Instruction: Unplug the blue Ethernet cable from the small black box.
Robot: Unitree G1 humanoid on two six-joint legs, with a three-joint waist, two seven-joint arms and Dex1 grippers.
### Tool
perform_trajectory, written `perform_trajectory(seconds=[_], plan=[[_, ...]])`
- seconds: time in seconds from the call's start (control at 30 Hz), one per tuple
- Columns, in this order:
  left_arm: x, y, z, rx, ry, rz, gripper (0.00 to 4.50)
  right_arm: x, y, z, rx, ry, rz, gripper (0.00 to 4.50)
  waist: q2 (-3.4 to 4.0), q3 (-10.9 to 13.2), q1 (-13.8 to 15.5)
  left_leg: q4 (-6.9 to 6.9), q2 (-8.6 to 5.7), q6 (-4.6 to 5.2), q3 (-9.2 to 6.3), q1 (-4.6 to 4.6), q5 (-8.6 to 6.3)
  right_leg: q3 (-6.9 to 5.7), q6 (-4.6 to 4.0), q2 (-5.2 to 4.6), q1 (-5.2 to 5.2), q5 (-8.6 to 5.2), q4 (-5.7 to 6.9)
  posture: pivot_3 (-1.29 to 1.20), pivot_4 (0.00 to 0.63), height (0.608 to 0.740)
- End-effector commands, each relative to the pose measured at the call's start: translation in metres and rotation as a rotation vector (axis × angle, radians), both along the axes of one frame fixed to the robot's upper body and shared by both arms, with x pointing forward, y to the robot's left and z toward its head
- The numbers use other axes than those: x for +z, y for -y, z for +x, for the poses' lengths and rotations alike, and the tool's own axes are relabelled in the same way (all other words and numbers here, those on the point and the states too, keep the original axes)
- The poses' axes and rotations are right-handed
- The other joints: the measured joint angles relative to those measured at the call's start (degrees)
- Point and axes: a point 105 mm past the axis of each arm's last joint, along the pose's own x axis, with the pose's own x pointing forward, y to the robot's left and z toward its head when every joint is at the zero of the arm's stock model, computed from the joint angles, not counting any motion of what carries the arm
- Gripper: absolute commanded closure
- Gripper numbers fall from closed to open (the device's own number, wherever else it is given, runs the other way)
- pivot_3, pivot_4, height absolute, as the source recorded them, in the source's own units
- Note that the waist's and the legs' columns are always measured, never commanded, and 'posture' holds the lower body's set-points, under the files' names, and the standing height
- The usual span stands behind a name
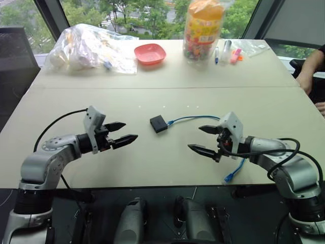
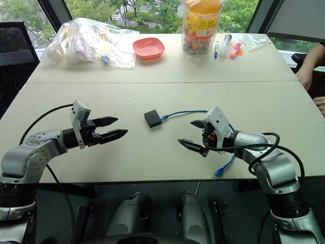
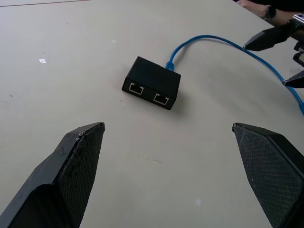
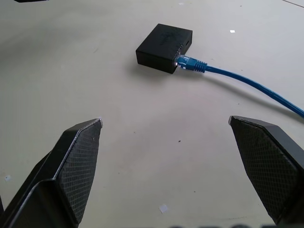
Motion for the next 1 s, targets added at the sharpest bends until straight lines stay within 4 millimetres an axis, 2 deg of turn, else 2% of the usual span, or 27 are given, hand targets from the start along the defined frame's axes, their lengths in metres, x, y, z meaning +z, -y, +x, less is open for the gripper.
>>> perform_trajectory(seconds=[0.03, 0.47, 0.63, 0.73, 0.8, 0.93, 1.0], plan=[[0.01, 0.001, -0.004, -0.003, 0.038, -0.008, 0.03, 0.007, 0.002, 0.003, 0.007, 0.035, -0.006, 0.0, 0.0, 0.0, -0.01, 0.0, 0.0, 0.0, 0.0, 0.0, 0.0, 0.0, 0.0, 0.0, 0.0, 0.0, 0.0, 0.0, 0.15, 0.74], [0.013, -0.007, 0.004, 0.042, 0.068, 0.03, 0.03, 0.008, 0.001, 0.012, 0.002, 0.069, -0.012, 0.0, 0.0, 0.0, 0.0, 0.0, 0.0, 0.0, 0.0, 0.0, 0.0, 0.0, 0.0, 0.01, -0.01, 0.0, 0.0, 0.0, 0.15, 0.74], [0.018, -0.012, 0.013, 0.014, 0.111, 0.111, 0.03, 0.009, -0.005, 0.041, 0.025, 0.114, -0.03, 0.0, 0.0, 0.0, -0.1, 0.0, -0.04, -0.02, 0.05, 0.0, 0.0, 0.0, -0.01, 0.02, -0.04, 0.0, 0.0, 0.0, 0.15, 0.74], [0.025, -0.019, 0.015, -0.046, 0.114, 0.17, 0.03, 0.008, -0.019, 0.079, 0.075, 0.152, -0.092, 0.0, -0.02, 0.02, -0.59, 0.0, -0.1, -0.01, 0.08, 0.05, 0.02, 0.0, -0.04, 0.07, -0.03, 0.02, 0.03, 0.0, 0.15, 0.74], [0.029, -0.023, 0.011, -0.086, 0.106, 0.194, 0.03, 0.007, -0.03, 0.097, 0.11, 0.149, -0.101, 0.0, -0.03, 0.03, -1.25, 0.01, -0.11, -0.03, 0.1, 0.01, 0.05, 0.03, -0.07, 0.1, -0.14, 0.05, 0.12, 0.0, 0.15, 0.74], [0.036, -0.026, 0.012, -0.079, 0.127, 0.214, 0.03, -0.005, -0.047, 0.12, 0.157, 0.123, -0.143, 0.0, -0.04, 0.03, -1.44, -0.1, -0.17, -0.02, 0.08, 0.01, 0.05, 0.04, 0.12, 0.09, -0.18, 0.08, 0.39, 0.0, 0.15, 0.74], [0.036, -0.026, 0.012, -0.068, 0.134, 0.216, 0.03, -0.011, -0.054, 0.124, 0.182, 0.105, -0.169, 0.0, -0.04, 0.03, -1.56, -0.12, -0.19, -0.02, 0.11, -0.04, 0.05, 0.04, 0.13, 0.09, -0.22, 0.11, 0.4, 0.0, 0.15, 0.74]])
